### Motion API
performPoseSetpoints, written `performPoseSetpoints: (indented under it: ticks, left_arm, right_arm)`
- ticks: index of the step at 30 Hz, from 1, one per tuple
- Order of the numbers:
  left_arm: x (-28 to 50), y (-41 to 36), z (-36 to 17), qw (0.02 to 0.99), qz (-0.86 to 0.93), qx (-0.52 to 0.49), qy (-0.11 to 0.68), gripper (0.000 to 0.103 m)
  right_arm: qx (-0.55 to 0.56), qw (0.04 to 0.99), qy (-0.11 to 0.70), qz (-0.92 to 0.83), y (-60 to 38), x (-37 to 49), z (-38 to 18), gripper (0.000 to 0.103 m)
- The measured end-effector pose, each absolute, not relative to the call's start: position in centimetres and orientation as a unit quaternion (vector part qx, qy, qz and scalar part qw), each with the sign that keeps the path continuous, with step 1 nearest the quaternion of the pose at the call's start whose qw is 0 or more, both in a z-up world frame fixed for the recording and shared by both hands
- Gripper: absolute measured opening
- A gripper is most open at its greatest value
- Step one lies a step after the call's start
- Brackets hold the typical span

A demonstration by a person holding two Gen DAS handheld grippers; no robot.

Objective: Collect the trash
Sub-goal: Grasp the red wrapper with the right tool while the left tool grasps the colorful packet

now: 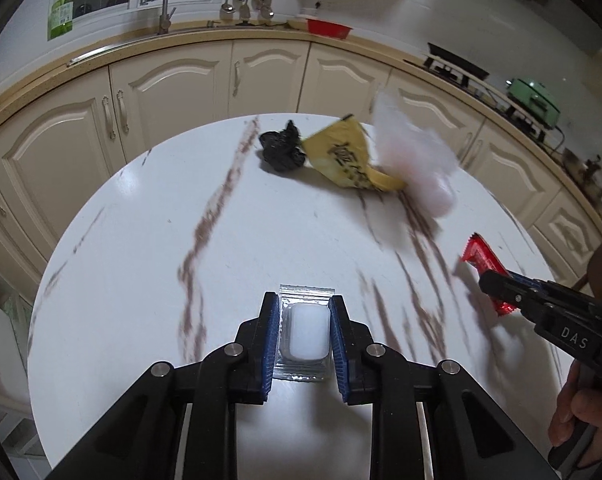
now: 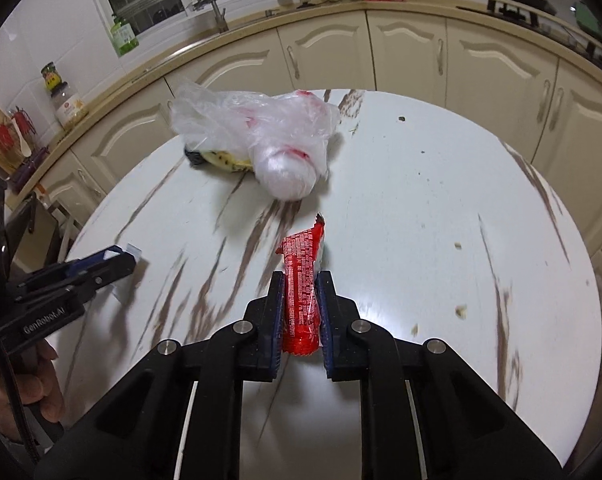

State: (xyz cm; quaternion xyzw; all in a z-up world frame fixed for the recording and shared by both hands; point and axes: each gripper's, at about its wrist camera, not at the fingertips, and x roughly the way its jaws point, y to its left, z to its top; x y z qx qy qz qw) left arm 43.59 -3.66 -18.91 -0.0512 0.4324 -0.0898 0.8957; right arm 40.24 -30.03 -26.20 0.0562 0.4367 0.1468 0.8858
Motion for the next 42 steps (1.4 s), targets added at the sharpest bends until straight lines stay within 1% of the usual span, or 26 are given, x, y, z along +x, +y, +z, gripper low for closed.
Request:
performPoseSetpoints:
  ticks: [7,8,9,16,18,19,21,22,23,25,28,34,36,37,39,42]
  left_arm:
    - [41.3,-3.5,-17.2,0.904,-0.108,-0.042,0.411,0.019]
    - [41.0,-3.5,-16.9,0.906,-0.110,-0.041,0.407,0.012]
    - [41.1,-3.5,-16.6,0.906,-0.114,-0.039,0.405,0.008]
    - [36.7,-3.9,-17.1,0.904,-0.123,-0.030,0.409,0.009]
    - [35.4,-4.6,-17.1,0.906,-0.112,-0.022,0.409,0.012]
    - [35.1,-4.9,-17.0,0.906,-0.109,-0.018,0.409,0.016]
    - [34.3,-5.1,-16.9,0.908,-0.098,-0.013,0.407,0.031]
    - [34.0,-5.4,-16.9,0.909,-0.090,-0.012,0.406,0.050]
    - [33.7,-5.2,-16.9,0.912,-0.080,-0.013,0.402,0.066]
    - [33.0,-5.4,-16.8,0.916,-0.074,-0.012,0.395,0.073]
    - [32.9,-5.2,-17.3,0.914,-0.072,0.000,0.399,0.076]
    - [32.8,-4.0,-18.9,0.904,-0.063,0.001,0.423,0.076]
    - [32.9,-3.6,-19.4,0.898,-0.071,-0.009,0.433,0.072]
    - [33.0,-3.6,-19.6,0.895,-0.076,-0.013,0.438,0.057]
    - [33.0,-4.0,-19.7,0.897,-0.078,-0.008,0.436,0.043]
    - [32.9,-4.1,-19.6,0.896,-0.088,-0.017,0.435,0.044]
  right_arm:
    - [0.074,0.895,0.414,0.148,-30.7,35.9,-24.1,0.015]
    - [0.075,0.896,0.411,0.147,-31.0,35.4,-23.8,0.015]
    - [0.078,0.898,0.408,0.146,-31.3,35.0,-23.6,0.015]
    - [0.093,0.905,0.393,0.135,-33.4,32.6,-22.7,0.015]
    - [0.098,0.905,0.393,0.132,-34.0,32.2,-22.8,0.015]
    - [0.101,0.905,0.393,0.131,-34.3,32.0,-22.9,0.015]
    - [0.101,0.904,0.394,0.129,-34.6,31.6,-23.1,0.015]
    - [0.102,0.904,0.395,0.129,-34.7,31.4,-23.2,0.015]
    - [0.103,0.904,0.395,0.129,-34.8,31.3,-23.3,0.015]
    - [0.105,0.903,0.396,0.129,-34.9,31.1,-23.5,0.015]
    - [0.107,0.902,0.397,0.132,-34.8,30.9,-23.7,0.015]
    - [0.108,0.898,0.403,0.139,-34.1,30.9,-24.4,0.015]
    - [0.108,0.897,0.405,0.140,-33.9,31.0,-24.6,0.015]
    - [0.109,0.897,0.406,0.140,-33.8,31.0,-24.7,0.015]
    - [0.109,0.896,0.406,0.141,-33.6,31.1,-24.7,0.015]
    - [0.108,0.897,0.405,0.142,-33.6,31.0,-24.6,0.015]
